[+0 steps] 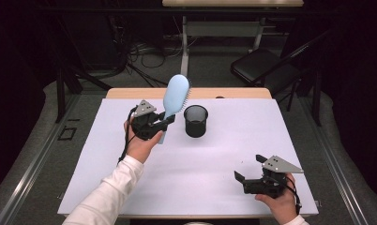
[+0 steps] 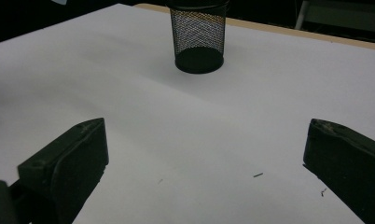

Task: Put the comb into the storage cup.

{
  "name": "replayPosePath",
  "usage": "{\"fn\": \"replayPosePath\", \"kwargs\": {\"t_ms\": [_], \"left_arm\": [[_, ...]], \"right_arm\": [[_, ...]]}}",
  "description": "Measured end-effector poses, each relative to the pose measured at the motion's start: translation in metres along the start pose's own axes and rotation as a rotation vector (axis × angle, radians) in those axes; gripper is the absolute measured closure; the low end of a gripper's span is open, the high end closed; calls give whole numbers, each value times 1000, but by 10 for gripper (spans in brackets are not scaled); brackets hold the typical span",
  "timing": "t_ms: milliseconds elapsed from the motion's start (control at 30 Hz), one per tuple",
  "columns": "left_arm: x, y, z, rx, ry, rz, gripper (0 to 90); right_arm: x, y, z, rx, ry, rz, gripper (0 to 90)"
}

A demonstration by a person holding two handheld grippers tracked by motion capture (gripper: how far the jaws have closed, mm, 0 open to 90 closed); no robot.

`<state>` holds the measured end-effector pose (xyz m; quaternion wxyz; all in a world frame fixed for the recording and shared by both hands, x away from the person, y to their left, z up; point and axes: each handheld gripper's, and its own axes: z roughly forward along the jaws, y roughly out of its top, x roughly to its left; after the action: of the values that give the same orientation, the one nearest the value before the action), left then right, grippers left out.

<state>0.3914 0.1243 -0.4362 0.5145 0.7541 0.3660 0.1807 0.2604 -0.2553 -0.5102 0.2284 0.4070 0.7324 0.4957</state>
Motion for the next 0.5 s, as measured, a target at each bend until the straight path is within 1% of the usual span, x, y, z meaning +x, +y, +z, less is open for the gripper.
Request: {"fn": "replayPosePath", "kwargs": {"t_ms": [133,400,433,467,500], "left_arm": [[0,1,-1,-7,1,-2,699],[-1,1,-1,-6,0,-1,699],[0,1,-1,-5,0,-1,699],[0,1,-1,-6,0,-2,699],[0,1,-1,-6,0,-3,699]], "right_arm": [[-4,2,2,-2,16,33,2],[-12,4,4,-3,22,105,26],[-13,5,5,9,16,112,28],[-13,6,5,27,10,106,27],[-14,9,5,32,5,95,32]]}}
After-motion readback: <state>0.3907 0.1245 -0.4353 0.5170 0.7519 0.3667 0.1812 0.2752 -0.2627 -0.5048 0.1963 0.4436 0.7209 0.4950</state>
